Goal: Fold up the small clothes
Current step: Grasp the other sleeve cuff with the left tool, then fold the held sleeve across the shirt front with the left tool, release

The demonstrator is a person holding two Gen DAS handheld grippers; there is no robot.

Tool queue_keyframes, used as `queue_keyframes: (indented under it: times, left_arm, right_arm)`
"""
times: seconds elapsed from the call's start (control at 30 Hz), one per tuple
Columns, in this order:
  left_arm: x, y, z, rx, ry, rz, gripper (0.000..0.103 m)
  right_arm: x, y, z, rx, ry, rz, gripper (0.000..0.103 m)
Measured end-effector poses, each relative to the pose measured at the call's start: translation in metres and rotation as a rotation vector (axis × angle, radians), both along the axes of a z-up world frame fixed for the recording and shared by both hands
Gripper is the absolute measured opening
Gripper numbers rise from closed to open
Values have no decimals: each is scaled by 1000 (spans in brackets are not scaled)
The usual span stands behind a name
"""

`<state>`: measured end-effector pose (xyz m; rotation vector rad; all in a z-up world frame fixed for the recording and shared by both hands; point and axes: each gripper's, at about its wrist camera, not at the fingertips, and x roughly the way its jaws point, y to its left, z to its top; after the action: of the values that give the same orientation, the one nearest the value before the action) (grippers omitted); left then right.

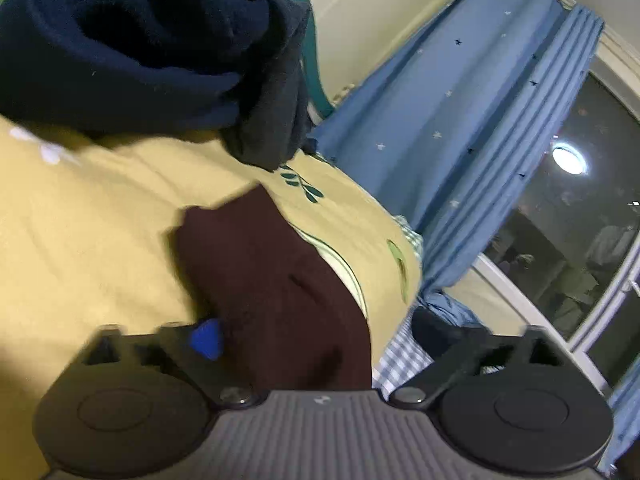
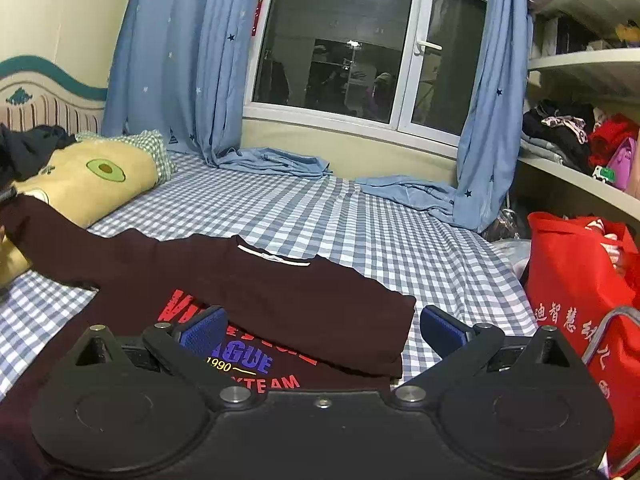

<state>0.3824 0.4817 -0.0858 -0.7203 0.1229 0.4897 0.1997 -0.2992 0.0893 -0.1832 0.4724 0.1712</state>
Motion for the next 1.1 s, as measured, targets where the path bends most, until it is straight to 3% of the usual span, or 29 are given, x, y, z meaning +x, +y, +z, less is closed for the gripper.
queue_keyframes:
  times: [0.03, 0.07, 0.17, 0.3, 0.4, 0.57, 0.73, 0.93, 1.1]
  left_arm:
    - [3, 1, 2, -11, 22, 18, 31]
    - [3, 2, 2, -35, 36, 21, 16]
    - [-1, 2, 3, -74, 41, -18, 16]
    - [-8, -20, 27, -4, 60, -57, 16]
    - [-13, -56, 62, 73, 35, -107, 16]
    - [0, -152, 134, 237, -4, -244, 16]
    - [30, -265, 171, 328, -31, -395, 16]
    - [76, -405, 168, 380, -3, -514, 16]
    - [114, -532, 118, 458, 110, -590, 16]
  right_arm:
    - [-1, 0, 0, -4, -2, 0, 102]
    - [-2, 0, 1, -5, -5, -3, 102]
    - [-3, -5, -1, 7, -8, -25, 102]
    - [-2, -17, -8, 40, 4, -44, 102]
    - [-3, -28, -16, 75, 11, -45, 102]
    - [-9, -52, -28, 129, 22, -54, 102]
    - [-22, -87, -47, 205, 42, -81, 102]
    - [-45, -130, -63, 217, 37, -127, 102]
    - [-70, -184, -82, 276, 71, -225, 102]
